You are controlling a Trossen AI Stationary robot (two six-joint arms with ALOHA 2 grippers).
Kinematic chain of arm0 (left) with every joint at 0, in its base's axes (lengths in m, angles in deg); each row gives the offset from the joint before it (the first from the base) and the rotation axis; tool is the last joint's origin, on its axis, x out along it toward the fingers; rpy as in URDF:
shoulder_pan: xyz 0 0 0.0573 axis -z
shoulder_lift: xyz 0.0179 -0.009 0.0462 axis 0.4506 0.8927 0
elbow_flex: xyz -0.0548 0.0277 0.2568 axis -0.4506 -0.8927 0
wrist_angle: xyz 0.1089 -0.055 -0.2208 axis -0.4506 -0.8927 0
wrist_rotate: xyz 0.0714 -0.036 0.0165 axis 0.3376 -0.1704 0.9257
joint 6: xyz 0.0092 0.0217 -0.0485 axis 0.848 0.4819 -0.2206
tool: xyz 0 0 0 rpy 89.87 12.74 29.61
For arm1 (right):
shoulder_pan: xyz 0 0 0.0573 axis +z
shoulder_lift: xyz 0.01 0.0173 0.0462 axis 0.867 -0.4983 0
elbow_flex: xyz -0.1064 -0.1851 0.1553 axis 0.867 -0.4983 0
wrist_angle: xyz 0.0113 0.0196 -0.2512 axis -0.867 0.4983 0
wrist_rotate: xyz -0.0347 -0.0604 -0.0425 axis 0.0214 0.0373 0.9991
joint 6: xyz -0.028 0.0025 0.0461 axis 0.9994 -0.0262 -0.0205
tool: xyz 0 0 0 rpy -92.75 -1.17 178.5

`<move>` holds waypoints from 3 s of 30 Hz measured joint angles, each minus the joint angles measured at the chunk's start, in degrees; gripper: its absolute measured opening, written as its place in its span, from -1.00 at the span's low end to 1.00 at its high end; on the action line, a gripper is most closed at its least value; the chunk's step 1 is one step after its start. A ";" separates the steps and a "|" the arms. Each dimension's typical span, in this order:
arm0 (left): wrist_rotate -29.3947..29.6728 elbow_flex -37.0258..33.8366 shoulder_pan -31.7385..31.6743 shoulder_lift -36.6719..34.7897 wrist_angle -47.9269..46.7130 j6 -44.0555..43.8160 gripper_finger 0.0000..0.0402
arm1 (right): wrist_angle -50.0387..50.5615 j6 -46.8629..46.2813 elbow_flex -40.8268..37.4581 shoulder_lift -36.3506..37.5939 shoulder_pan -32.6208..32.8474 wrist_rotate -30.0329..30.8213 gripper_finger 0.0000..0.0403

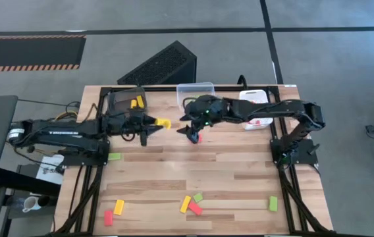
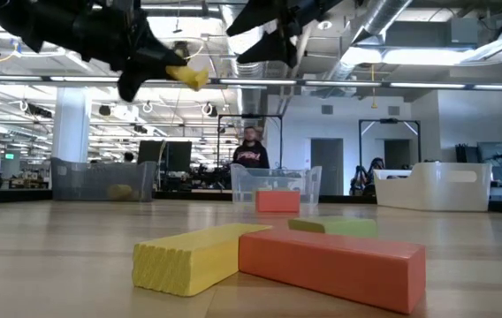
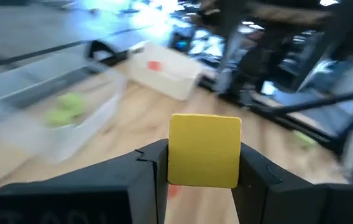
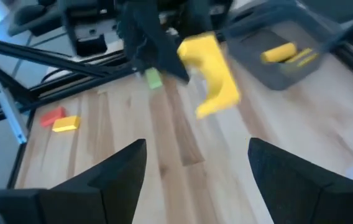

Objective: Sort & place blocks by color
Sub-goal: Put the yellow block into the black bin, then put the orange block into the white bin

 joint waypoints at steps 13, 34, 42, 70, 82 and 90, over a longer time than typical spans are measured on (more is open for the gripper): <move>21.79 0.02 -18.66 -7.64 -27.58 -11.81 -0.51 | 1.24 -0.04 0.03 0.34 -1.55 0.70 0.50; 15.86 -0.02 -42.33 2.18 -33.56 -10.42 -0.50 | 3.27 -0.09 -0.02 0.01 -0.56 0.72 0.50; 15.10 -0.02 -42.77 4.53 -32.88 -7.92 -0.07 | 3.44 -0.09 -0.02 0.01 -0.56 0.72 0.50; -4.00 7.67 -6.75 -0.20 -35.34 -0.15 0.33 | 23.89 11.06 0.52 -15.17 0.23 0.82 0.50; 2.94 4.33 5.93 -0.14 -34.29 -6.66 0.33 | 20.39 24.49 0.63 -20.49 -0.81 1.80 0.50; 3.76 4.33 8.52 -0.14 -33.86 -8.78 0.33 | 18.55 24.52 0.49 -18.70 -1.11 4.30 0.50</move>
